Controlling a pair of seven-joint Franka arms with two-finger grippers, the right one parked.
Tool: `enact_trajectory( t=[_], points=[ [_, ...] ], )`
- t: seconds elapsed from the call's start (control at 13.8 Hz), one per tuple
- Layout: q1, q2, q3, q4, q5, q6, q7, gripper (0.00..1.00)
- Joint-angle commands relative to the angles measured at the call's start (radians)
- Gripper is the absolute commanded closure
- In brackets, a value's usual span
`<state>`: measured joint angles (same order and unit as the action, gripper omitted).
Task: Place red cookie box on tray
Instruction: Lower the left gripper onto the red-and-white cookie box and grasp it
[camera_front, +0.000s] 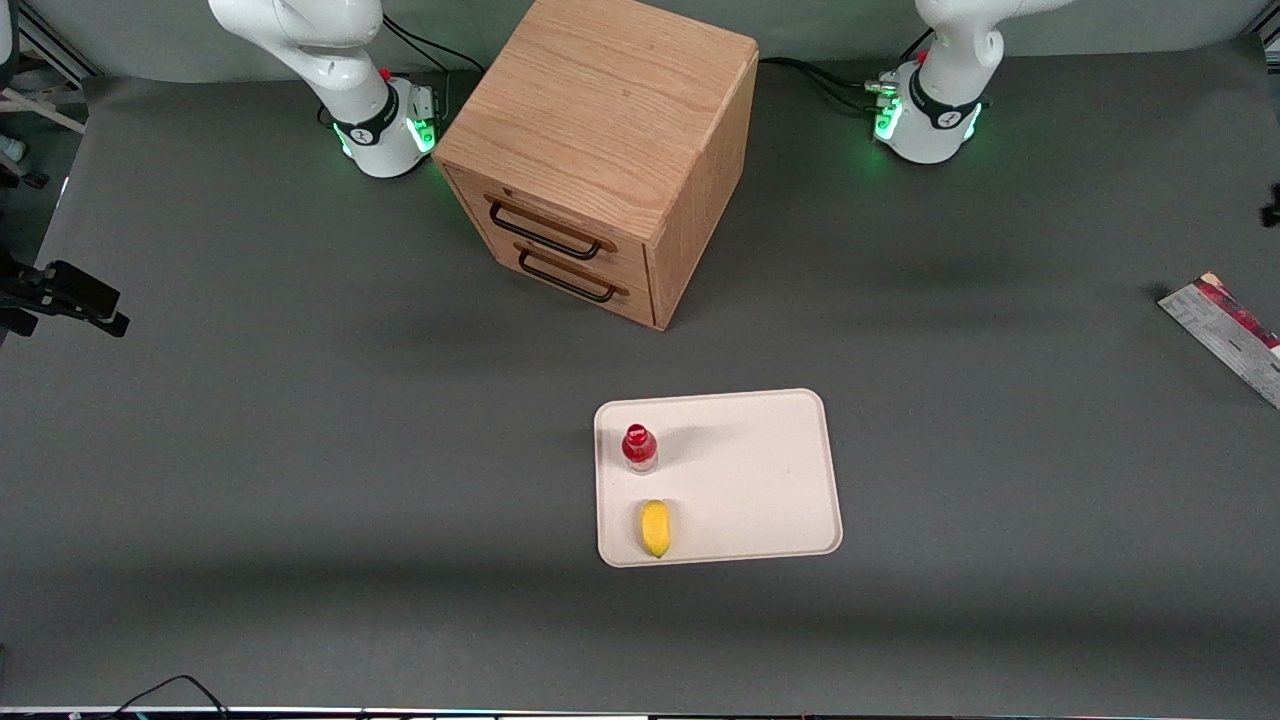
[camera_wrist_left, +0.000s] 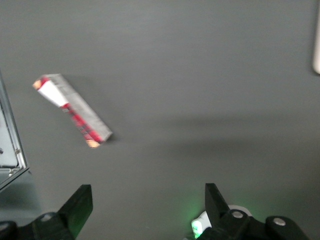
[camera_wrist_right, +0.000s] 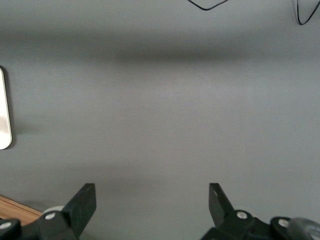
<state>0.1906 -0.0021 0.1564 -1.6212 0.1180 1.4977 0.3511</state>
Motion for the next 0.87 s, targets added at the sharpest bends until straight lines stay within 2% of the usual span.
enact_trajectory(
  t=[0.0, 0.22, 0.36, 0.43, 0.8],
  points=[
    [-0.005, 0.144, 0.173, 0.0, 0.008, 0.134, 0.113, 0.0],
    [0.003, 0.342, 0.308, -0.029, -0.009, 0.362, 0.222, 0.0],
    [0.023, 0.425, 0.35, -0.1, -0.133, 0.543, 0.299, 0.0],
    [0.023, 0.459, 0.374, -0.133, -0.171, 0.617, 0.339, 0.0],
    [0.055, 0.594, 0.393, -0.163, -0.366, 0.739, 0.491, 0.0]
  ],
)
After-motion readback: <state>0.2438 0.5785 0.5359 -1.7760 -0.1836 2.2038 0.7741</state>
